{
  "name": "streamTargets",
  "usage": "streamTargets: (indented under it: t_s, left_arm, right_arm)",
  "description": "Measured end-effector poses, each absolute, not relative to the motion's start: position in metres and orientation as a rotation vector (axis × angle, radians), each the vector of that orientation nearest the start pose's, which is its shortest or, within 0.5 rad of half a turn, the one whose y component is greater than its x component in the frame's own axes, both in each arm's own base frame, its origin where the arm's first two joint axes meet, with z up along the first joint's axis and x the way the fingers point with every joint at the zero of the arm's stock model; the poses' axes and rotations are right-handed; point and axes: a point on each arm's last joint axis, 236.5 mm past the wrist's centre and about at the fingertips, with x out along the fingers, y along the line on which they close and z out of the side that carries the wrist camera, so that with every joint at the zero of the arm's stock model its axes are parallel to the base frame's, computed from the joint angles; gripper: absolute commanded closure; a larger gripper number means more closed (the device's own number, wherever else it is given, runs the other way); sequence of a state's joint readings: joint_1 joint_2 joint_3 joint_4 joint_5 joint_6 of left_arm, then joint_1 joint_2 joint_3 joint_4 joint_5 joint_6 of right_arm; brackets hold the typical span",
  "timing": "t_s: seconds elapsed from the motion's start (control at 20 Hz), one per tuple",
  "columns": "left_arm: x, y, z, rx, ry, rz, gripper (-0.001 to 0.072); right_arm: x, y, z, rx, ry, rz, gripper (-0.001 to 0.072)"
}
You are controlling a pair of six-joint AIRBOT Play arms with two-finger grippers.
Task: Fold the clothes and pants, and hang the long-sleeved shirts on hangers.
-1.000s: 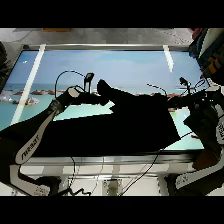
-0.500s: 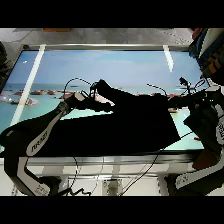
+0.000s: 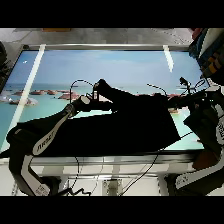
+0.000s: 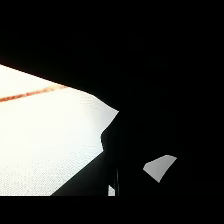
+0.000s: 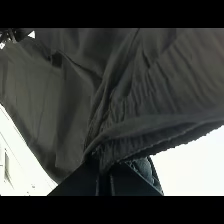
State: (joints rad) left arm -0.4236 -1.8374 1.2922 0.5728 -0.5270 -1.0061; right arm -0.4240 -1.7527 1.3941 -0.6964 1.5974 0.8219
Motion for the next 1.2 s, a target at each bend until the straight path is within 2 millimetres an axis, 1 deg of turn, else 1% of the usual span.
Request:
streamTargets:
  t_s: [0.1,0.2,0.3,0.4,0.55,0.6,0.7,0.8,0.9,1.0,1.15,1.2]
  left_arm:
    - [0.469,-0.315,-0.090,-0.340,0.995,-0.626,0.0693]
    - [0.480,-0.304,-0.073,-0.337,0.949,-0.620,0.0694]
    - [0.494,-0.283,-0.045,-0.301,0.880,-0.608,0.0693]
    - [0.509,-0.249,-0.010,-0.233,0.799,-0.584,0.0694]
    - [0.526,-0.178,0.054,-0.128,0.668,-0.502,0.0694]
    - [0.530,-0.150,0.077,-0.102,0.623,-0.459,0.0695]
    - [0.534,-0.093,0.116,-0.069,0.546,-0.363,0.0694]
    - [0.532,-0.036,0.145,-0.058,0.490,-0.261,0.0694]
    - [0.527,0.015,0.160,-0.058,0.461,-0.165,0.0694]
    - [0.522,0.060,0.167,-0.065,0.447,-0.080,0.0694]
    - [0.511,0.113,0.171,-0.079,0.438,0.021,0.0694]
    - [0.507,0.125,0.171,-0.080,0.440,0.044,0.0694]
  right_arm:
    - [0.401,0.018,-0.014,0.583,1.268,0.820,0.0686]
    - [0.402,0.018,-0.014,0.582,1.266,0.816,0.0686]
    - [0.409,0.015,-0.017,0.578,1.250,0.786,0.0686]
    - [0.421,0.008,-0.022,0.587,1.226,0.718,0.0686]
    - [0.446,-0.006,-0.028,0.605,1.169,0.590,0.0686]
    - [0.454,-0.010,-0.030,0.606,1.150,0.554,0.0686]
    - [0.466,-0.019,-0.030,0.608,1.115,0.493,0.0687]
    - [0.475,-0.026,-0.030,0.607,1.085,0.450,0.0686]
    - [0.482,-0.032,-0.026,0.602,1.055,0.413,0.0686]
    - [0.486,-0.035,-0.022,0.597,1.036,0.397,0.0686]
    - [0.488,-0.040,-0.018,0.573,1.019,0.373,0.0686]
    - [0.488,-0.042,-0.017,0.561,1.018,0.366,0.0686]
